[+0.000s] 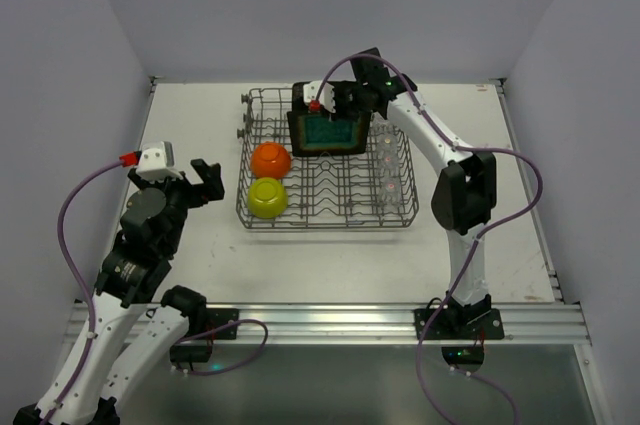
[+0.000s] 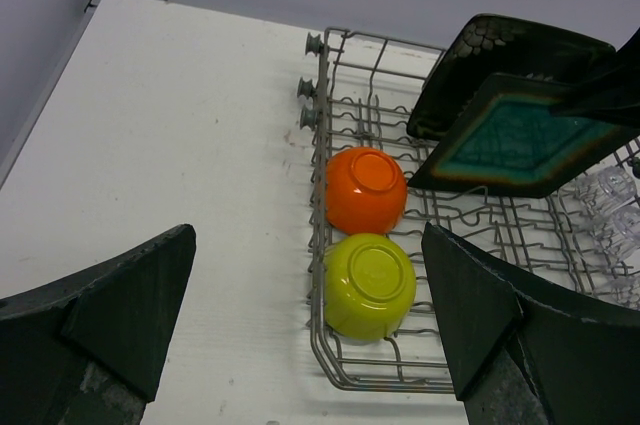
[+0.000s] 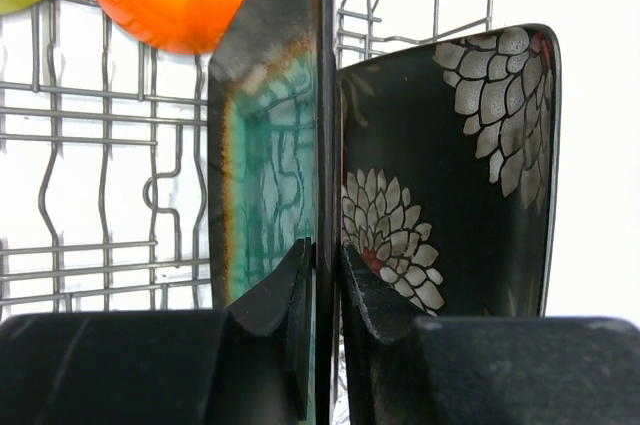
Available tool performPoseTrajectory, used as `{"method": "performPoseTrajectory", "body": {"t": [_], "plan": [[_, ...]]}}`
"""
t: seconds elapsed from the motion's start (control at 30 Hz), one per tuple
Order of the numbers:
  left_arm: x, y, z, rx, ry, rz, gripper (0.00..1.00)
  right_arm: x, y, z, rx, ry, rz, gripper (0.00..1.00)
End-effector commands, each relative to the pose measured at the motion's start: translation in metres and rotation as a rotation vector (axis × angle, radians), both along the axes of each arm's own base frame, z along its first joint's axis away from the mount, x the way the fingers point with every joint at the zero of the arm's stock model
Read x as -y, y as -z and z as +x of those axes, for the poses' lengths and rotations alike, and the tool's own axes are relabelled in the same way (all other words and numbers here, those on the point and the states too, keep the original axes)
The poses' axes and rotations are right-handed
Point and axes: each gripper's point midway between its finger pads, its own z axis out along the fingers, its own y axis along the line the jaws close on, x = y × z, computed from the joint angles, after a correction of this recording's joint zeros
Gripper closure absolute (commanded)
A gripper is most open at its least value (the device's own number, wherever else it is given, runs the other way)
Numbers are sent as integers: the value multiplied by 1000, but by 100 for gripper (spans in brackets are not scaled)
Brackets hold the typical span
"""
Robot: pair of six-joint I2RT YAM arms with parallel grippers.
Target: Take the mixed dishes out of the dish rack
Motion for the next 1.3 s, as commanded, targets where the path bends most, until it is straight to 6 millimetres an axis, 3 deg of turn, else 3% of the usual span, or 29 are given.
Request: {"method": "performPoseTrajectory", "body": {"t": [0.0, 0.9, 1.17, 1.27], "plan": [[-1, -7, 2, 38, -7, 4, 0, -11, -115, 0, 260, -53, 163, 100], [-4, -11, -2, 55, -16, -3, 0, 0, -162, -33, 274, -62, 233, 100], [-5, -12, -3, 59, -23, -4, 0, 5, -166, -51, 225, -54, 256, 100], [-6, -13, -3, 61, -23, -5, 0, 7, -177, -56, 196, -2, 309, 100]]}}
